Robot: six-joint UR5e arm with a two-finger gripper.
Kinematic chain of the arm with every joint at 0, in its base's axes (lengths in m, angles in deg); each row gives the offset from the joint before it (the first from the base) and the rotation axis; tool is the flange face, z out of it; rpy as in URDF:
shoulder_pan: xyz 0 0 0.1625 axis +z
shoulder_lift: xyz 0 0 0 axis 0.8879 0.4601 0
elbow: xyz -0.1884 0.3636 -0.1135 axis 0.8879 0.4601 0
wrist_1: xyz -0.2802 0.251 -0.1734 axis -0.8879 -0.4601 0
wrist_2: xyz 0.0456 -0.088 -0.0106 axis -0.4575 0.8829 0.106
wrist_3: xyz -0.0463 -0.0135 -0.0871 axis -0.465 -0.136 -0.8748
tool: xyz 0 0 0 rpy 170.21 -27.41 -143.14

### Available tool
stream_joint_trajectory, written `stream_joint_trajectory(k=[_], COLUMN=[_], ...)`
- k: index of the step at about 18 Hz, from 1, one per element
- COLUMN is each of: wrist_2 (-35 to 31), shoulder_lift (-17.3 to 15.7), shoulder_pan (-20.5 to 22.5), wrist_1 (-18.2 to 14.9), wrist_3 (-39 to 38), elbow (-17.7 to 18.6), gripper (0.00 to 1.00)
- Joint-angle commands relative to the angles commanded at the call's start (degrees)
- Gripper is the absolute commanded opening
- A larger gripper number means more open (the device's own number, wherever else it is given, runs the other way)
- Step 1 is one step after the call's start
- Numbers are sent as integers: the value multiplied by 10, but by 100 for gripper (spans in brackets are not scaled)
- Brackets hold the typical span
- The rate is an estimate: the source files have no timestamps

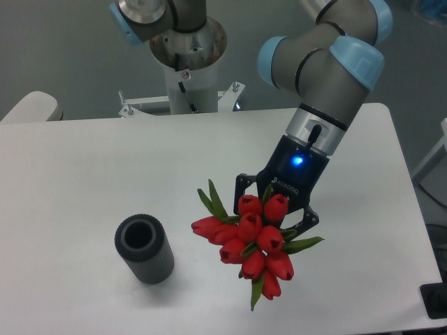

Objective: Insert the flowers into the vase
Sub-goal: 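Carry the red tulip bouquet with the gripper over the grey vase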

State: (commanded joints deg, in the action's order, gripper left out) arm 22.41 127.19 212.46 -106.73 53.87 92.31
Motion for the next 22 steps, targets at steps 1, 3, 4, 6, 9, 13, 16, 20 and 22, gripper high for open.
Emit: stream_joint_trajectory(k=[1,3,4,6,9,13,16,20,22], wrist_2=[0,-1,-3,-3,1,1,1,10,25], shoulder_lift=[0,0,-1,0,-1,-9,-10,-9,-10], shoulder_pan=[0,-7,-9,-18,-25,-35,-44,-68,-70], wrist_1=[0,0,0,1,1,24,39,42,42], wrist_3=[-4,-5,-9,-13,-23,-75,-110,-122,-138], elbow=[-3,-4,-4,-5,-5,-6,-6,-8,-11], gripper=[32,31,31,31,31,31,32,32,32])
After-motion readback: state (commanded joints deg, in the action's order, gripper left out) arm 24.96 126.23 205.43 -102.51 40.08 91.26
